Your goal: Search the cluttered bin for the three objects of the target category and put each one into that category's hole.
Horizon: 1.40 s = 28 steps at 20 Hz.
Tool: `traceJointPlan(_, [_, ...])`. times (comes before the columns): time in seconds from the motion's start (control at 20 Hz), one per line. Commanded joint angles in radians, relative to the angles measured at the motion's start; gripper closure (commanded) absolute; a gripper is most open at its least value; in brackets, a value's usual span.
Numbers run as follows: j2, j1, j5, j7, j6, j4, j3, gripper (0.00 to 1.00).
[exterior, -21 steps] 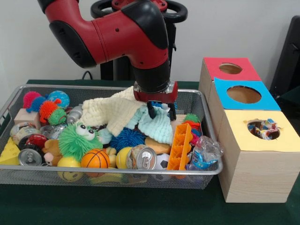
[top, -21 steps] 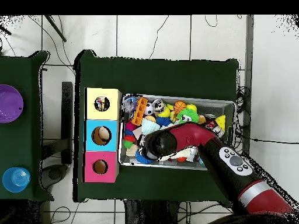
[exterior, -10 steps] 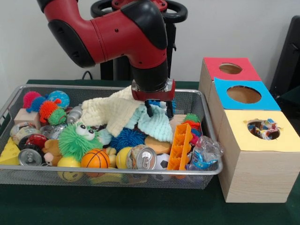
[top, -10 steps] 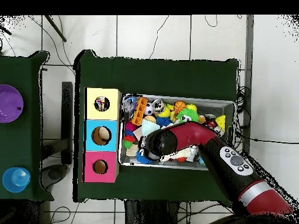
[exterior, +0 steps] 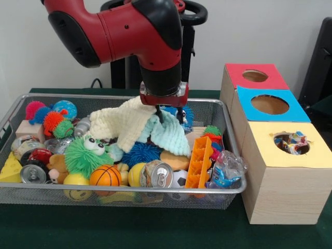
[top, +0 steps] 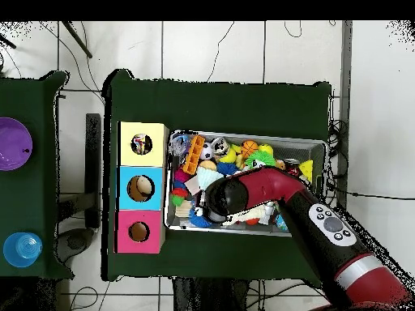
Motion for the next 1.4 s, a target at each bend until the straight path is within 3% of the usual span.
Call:
traceJointPlan(0.05, [-0.017,0.000,-0.027,-0.273,0.133,-0.059,-0.040,1.00])
traceJointPlan(0.35, [0.015,-0.001,-0.049,-0.291,0.079,-0.086,-0.013,1.00])
traceJointPlan(0.45, [0.024,-0.002,-0.045,-0.327,0.116,-0.094,-0.013,1.00])
traceJointPlan(0.8, [-0.062,-0.007,-0.037,-0.275,0.115,-0.055,-0.022,1.00])
traceJointPlan(0.95, [-0.168,0.019,-0.088,-0.140,0.022,-0.066,-0.061,1.00])
traceJointPlan(1.1, [-0.291,0.120,-0.256,0.161,-0.154,-0.111,-0.181,1.00])
traceJointPlan(1.25, [-0.337,0.227,-0.400,0.411,-0.237,-0.164,-0.302,1.00])
traceJointPlan(1.4, [-0.345,0.313,-0.465,0.566,-0.266,-0.200,-0.405,1.00])
